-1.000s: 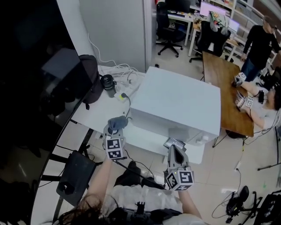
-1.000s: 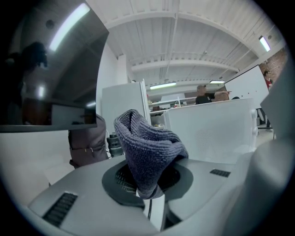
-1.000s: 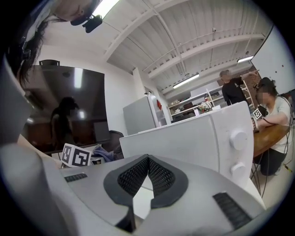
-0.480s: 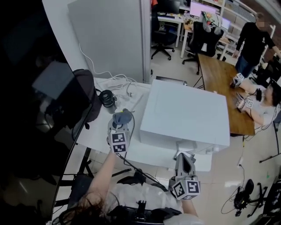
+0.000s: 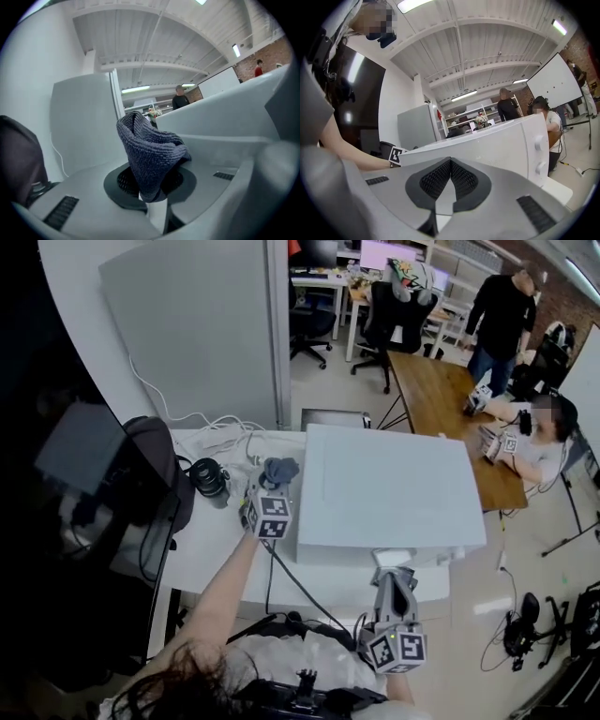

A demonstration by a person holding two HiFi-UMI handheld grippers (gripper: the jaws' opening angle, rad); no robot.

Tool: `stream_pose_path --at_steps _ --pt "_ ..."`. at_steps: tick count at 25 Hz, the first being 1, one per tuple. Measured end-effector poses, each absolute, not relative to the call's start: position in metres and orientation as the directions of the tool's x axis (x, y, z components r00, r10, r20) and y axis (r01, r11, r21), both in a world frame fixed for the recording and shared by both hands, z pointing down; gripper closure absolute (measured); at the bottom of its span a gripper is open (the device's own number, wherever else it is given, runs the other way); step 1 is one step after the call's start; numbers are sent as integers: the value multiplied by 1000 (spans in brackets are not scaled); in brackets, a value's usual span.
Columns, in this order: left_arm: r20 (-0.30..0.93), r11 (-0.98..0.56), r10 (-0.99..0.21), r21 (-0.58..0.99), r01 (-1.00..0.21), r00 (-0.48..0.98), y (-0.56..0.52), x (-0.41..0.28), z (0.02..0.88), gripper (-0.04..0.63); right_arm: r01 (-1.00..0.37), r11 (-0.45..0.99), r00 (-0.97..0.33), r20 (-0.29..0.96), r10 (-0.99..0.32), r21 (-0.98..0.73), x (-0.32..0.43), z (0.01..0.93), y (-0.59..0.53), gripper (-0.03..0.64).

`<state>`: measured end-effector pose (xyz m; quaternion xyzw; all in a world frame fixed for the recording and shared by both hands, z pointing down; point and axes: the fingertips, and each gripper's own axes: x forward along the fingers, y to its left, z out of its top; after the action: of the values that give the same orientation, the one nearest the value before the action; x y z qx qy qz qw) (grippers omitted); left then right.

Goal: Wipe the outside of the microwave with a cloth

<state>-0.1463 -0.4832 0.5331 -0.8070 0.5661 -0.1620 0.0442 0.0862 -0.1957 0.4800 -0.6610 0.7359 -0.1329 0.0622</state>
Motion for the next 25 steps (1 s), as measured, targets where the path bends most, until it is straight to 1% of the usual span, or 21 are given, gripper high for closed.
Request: stream_pose_path --at_steps 6,11,15,17,25 --pt "186 -362 -928 -255 -896 323 -520 -133 519 548 -960 35 -61 83 -995 -279 99 479 -195 601" --pt "152 -396 -918 -260 -881 367 -525 -123 500 548 -959 21 -50 95 -994 -283 107 483 -197 601" --pt "161 -476 -879 -265 -839 449 -497 -114 494 548 -959 35 -66 101 -993 -282 110 486 -199 601" --pt "160 -506 -862 -231 -831 481 -478 -116 494 548 -959 50 -82 103 -991 -280 109 488 -201 601" --pt "165 -548 -834 -127 -827 527 -392 -133 490 548 -953 122 -160 120 -980 -277 101 496 -207 601"
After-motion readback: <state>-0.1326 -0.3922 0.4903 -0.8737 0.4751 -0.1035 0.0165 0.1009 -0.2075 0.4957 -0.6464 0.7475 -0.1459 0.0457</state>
